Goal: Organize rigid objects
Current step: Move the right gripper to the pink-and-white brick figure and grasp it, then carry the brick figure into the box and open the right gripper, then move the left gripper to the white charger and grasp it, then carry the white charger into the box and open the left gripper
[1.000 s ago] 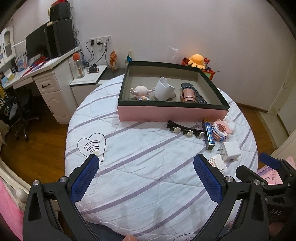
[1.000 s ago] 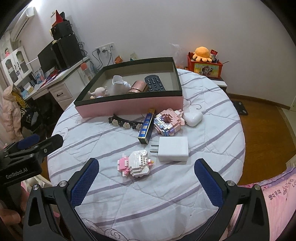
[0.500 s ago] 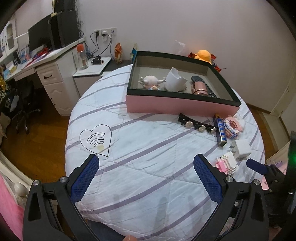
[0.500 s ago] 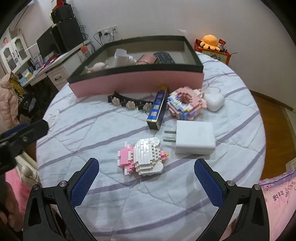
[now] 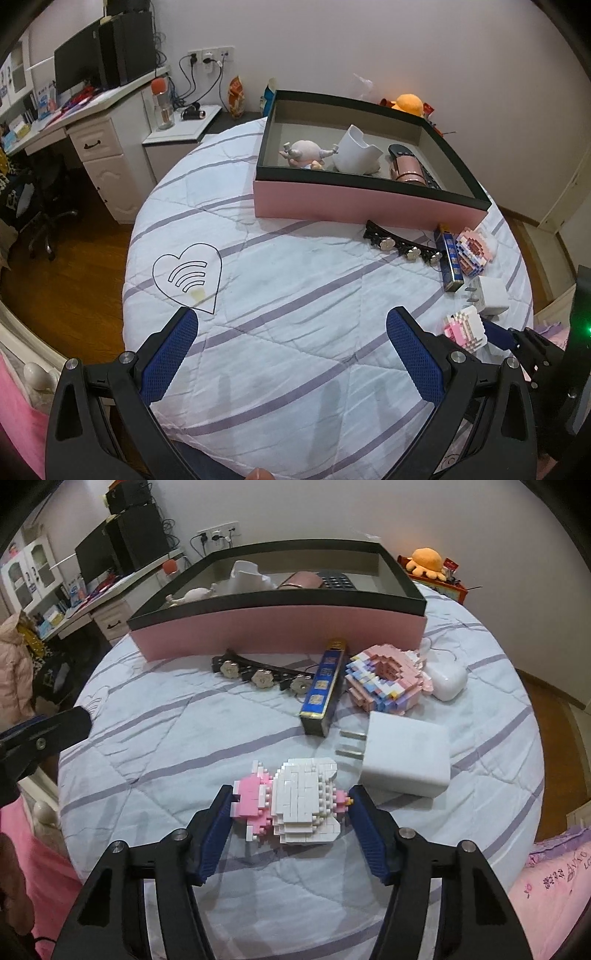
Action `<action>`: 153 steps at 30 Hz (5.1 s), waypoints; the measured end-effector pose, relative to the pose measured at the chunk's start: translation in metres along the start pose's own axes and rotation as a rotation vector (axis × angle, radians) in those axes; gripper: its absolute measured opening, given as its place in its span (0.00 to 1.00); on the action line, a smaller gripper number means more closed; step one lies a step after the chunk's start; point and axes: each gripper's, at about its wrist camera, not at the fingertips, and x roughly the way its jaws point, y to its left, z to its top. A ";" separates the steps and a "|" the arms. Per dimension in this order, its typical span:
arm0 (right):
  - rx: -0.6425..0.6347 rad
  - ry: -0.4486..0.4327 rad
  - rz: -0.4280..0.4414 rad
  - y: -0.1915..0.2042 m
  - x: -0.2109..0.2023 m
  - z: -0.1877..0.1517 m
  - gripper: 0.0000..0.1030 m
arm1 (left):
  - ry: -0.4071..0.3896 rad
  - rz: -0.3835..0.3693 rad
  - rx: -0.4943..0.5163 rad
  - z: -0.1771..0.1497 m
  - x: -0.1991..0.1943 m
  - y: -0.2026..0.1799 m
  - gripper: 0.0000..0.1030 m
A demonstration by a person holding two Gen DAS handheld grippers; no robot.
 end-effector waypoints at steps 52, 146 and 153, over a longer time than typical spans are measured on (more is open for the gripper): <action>0.021 -0.097 0.019 -0.056 0.062 0.217 0.82 | -0.121 0.023 -0.019 0.168 0.090 -0.018 1.00; 0.177 -0.155 -0.005 -0.109 -0.065 0.035 1.00 | 0.110 -0.215 0.110 -0.013 0.042 -0.135 0.71; 0.161 -0.171 -0.026 -0.087 -0.065 0.051 1.00 | 0.042 -0.218 0.082 0.006 0.016 -0.096 0.69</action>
